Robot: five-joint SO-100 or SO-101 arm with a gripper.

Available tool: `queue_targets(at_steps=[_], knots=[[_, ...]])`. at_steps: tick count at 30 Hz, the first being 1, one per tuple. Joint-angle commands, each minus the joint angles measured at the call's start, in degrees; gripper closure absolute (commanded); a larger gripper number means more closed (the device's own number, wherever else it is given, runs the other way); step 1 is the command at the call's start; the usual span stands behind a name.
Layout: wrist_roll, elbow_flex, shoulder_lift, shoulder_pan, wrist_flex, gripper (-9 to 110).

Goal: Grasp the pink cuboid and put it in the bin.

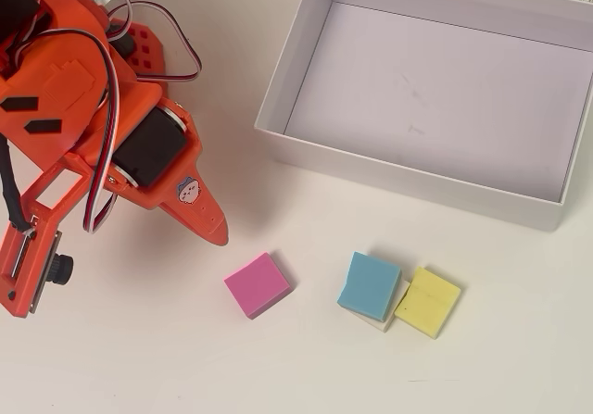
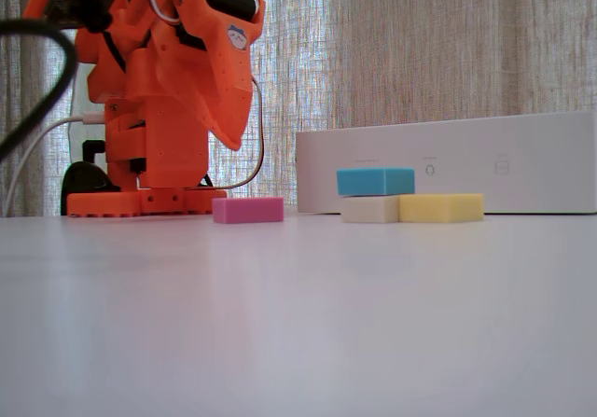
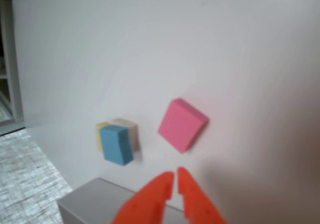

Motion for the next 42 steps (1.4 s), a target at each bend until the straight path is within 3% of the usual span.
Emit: queue_targets(at_steps=[1,5,11,14,20,29,31,42], knots=[[0.70,-3.16,-5.45,-0.35,-6.50,90],[6.06,-15.03,-21.01,-2.20,-16.61,88],[14.15,-37.18,-43.07,-2.72,-18.37,86],[19.78,-49.22,-53.88,-2.72,-15.12,86],[32.78,-71.72,-73.74,-5.80,3.08,80],[39.64,-68.29,-85.08,-3.34,6.24,80],[40.61,-67.50,-86.92,-3.08,6.86,74],[40.52,-55.02,-91.49,-3.60,6.42,69]])
